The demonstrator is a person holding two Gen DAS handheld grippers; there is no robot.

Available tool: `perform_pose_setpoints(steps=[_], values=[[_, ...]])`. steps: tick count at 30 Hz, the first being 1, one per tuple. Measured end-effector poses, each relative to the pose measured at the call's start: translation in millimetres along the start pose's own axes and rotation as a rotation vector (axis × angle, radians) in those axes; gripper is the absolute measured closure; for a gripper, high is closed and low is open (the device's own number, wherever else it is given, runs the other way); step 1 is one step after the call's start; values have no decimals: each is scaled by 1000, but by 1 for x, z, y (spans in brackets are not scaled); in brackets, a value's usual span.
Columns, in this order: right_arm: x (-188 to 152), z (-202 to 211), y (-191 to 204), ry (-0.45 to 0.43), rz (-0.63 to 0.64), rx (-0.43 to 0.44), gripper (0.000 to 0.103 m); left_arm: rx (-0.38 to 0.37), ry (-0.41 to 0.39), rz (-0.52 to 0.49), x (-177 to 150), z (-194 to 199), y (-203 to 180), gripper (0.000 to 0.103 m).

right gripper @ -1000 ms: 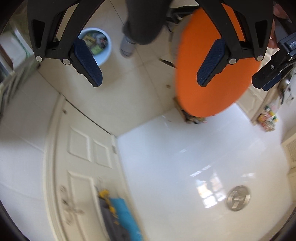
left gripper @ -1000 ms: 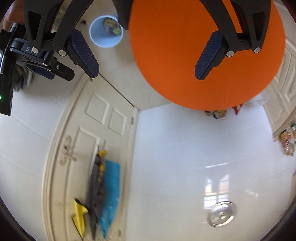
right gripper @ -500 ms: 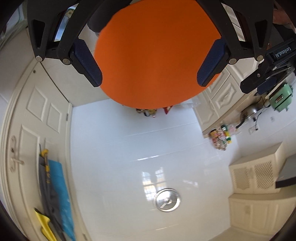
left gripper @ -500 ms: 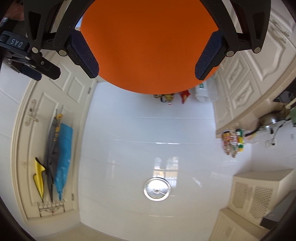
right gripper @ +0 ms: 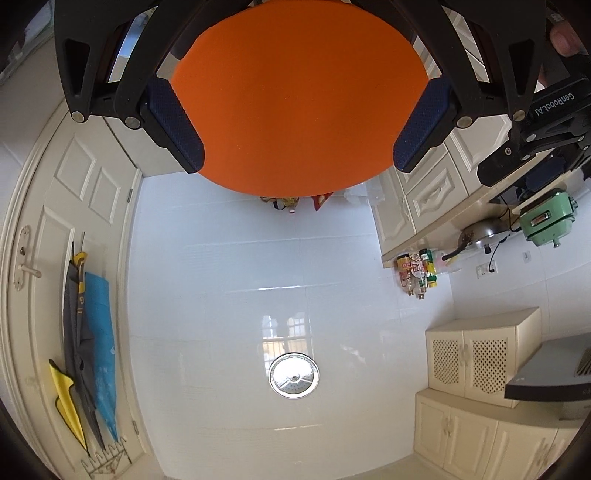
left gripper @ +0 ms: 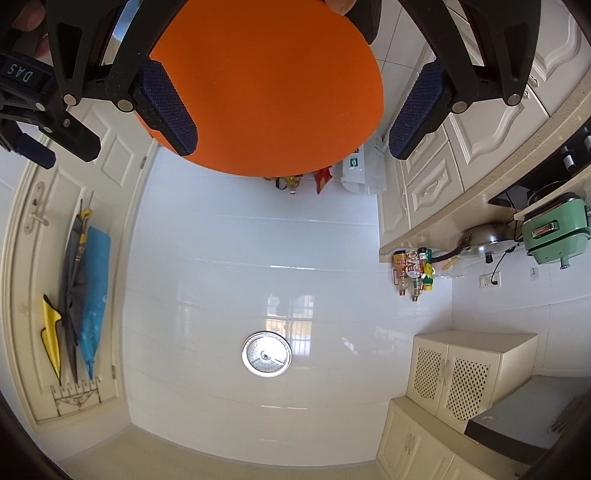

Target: Collect trash

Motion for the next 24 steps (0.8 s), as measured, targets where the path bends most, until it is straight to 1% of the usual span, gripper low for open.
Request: perform_pose_setpoints(steps=[2,4,10,20,24], values=[[-2,2,2,0,9,-2,0,-1,-6,10,3,-3,-3,1],[-4,2,5,-2,11,-1,0,13,-18,19,-1,1,-3,1],[-5,1,1,-5,2,-5,0,30,-12,24,-6,2,-11,1],[-9,2,1,-7,3,-15,0,21,6,25,-6,0,-24,1],[-9,3,0,-7,1,-9,0,40,0,22,-6,1,-29,1]])
Point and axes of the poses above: each gripper's, at about its wrist camera, not at the fingertips, and z roughly against the way its jaws point, y to its left, x to its top, the point moved 3 cm from there along -z, roughly the way its jaws point, and after that the axes turned 11 degrees about x, right-handed, at the moved point
